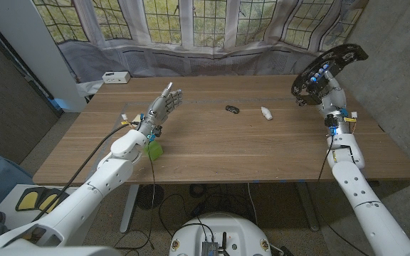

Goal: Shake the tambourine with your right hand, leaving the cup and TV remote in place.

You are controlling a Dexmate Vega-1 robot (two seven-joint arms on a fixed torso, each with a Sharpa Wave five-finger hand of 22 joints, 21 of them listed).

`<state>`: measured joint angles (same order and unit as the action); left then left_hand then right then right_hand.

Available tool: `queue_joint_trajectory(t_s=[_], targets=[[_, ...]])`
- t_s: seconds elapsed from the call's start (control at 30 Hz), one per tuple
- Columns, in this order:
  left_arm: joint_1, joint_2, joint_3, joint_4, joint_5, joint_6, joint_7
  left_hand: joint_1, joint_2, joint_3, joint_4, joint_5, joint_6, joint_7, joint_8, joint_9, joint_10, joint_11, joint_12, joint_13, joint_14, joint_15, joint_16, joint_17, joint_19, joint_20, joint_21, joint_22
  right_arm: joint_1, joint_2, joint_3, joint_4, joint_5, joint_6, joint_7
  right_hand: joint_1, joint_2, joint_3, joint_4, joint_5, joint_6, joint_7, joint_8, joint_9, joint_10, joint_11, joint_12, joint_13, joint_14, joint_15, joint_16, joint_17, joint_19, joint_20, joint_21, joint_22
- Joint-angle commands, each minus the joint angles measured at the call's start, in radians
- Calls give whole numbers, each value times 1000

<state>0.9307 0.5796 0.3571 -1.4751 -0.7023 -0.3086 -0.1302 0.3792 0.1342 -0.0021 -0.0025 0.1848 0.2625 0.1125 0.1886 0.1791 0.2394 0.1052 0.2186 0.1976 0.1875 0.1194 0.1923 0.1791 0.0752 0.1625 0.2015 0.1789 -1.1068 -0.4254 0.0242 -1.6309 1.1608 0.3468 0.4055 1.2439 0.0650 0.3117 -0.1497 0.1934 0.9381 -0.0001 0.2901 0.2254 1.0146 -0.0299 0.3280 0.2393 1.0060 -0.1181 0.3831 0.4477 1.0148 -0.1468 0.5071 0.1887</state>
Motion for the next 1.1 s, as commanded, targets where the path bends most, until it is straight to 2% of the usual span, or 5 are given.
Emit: queue_joint_trajectory(t_s=[0.03, 0.27, 0.63, 0.87, 1.1], targets=[[13, 6, -6, -14, -1, -5, 3, -1, -1, 10, 2, 0, 7, -5, 1, 1, 4, -4, -1, 4, 8, 6, 0, 4, 1, 9, -2, 4, -3, -290, -95, -218, -412, -45, -134, 83, 84, 3, 0, 6, 69, -59, 6, 4, 6, 7, 1, 3, 48, -100, 0, 4, -2, 6, 6, 4], [22, 8, -10, -25, 1, -14, 8, -1, -1, 11, 2, 0, 7, -6, 1, 2, 3, -4, -1, 4, 9, 5, 1, 4, 1, 9, -2, 4, 27, -443, -158, -388, -692, -160, -274, 82, 83, 2, 0, 7, 75, -55, 7, 4, 7, 10, 0, 2, 47, -95, -2, 9, -5, 10, 10, 4], [32, 12, -17, -34, 2, -18, 17, -2, -1, 12, 2, 0, 6, -5, 1, 2, 5, -5, -1, 4, 9, 7, 0, 4, 2, 11, -2, 4, 140, -574, -351, -638, -1224, -484, -397, 84, 80, 0, -4, 9, 79, -52, 7, 4, 8, 15, -3, 0, 37, -90, -7, 15, -23, 19, 11, 3], [33, 13, -20, -32, -3, -20, 13, -2, -2, 12, 2, 0, 6, -6, 1, 1, 4, -6, -2, 4, 9, 5, 0, 4, 2, 10, -1, 4, 241, -571, -590, -758, -1688, -773, -302, 83, 81, -2, -2, 9, 82, -52, 7, 4, 8, 15, -4, 0, 36, -91, -9, 17, -26, 19, 14, 2], [32, 13, -19, -28, -5, -22, 6, -2, -2, 13, 2, 0, 5, -5, 0, 1, 3, -7, -2, 4, 8, 3, 0, 4, 4, 8, -1, 4, 198, -532, -554, -731, -1654, -769, -312, 83, 82, -3, -3, 9, 81, -52, 5, 4, 5, 12, -6, 0, 36, -92, -10, 18, -28, 19, 17, 2]])
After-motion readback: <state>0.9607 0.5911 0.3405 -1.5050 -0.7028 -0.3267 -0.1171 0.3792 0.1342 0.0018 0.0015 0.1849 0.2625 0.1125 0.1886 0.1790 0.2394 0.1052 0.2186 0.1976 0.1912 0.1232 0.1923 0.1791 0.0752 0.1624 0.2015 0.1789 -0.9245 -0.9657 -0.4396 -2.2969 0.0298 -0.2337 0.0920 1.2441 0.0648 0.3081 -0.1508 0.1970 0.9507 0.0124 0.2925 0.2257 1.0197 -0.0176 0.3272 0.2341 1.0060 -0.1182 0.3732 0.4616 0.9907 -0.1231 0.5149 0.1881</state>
